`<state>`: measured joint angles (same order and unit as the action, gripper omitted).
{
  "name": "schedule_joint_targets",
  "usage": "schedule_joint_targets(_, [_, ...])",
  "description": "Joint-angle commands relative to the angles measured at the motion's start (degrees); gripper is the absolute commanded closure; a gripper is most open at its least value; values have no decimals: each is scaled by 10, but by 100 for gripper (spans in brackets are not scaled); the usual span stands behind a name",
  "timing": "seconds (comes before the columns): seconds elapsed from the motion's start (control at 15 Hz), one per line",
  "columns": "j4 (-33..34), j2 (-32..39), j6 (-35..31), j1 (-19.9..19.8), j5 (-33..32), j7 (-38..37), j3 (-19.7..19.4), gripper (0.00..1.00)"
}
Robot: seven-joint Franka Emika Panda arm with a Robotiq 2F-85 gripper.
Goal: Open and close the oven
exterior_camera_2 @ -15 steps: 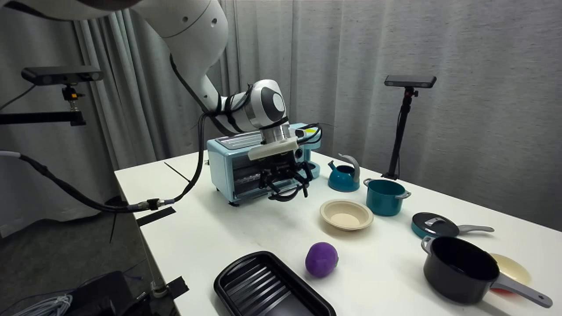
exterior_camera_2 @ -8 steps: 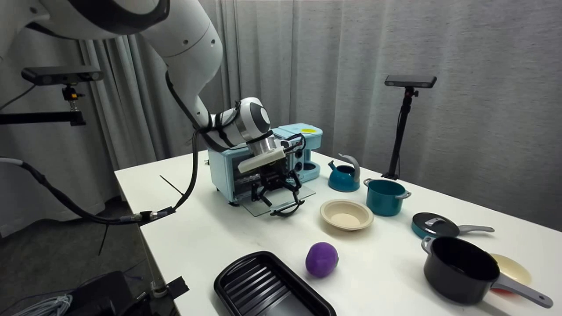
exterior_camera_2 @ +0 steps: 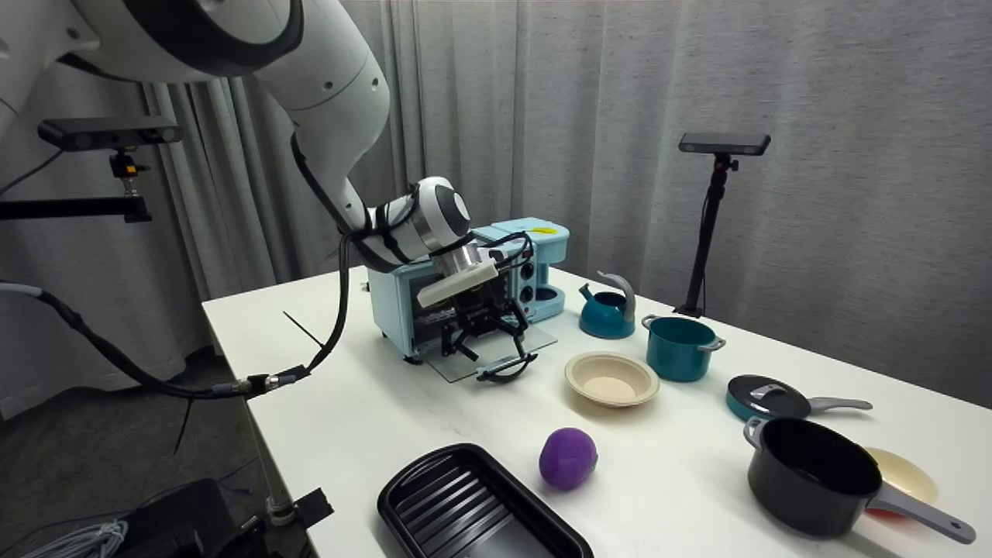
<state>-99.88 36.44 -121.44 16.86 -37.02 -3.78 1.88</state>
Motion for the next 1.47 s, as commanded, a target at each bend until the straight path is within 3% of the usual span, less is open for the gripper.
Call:
schedule_joint_targets(0.0, [2,-7,-4,-1,4,-1,9,0])
schedule_joint_targets(0.67, [-40,-78,-14,-31,32,26,16,0])
schedule_joint_targets(1.4, [-92,-164,-68,-58,115,65,19,0])
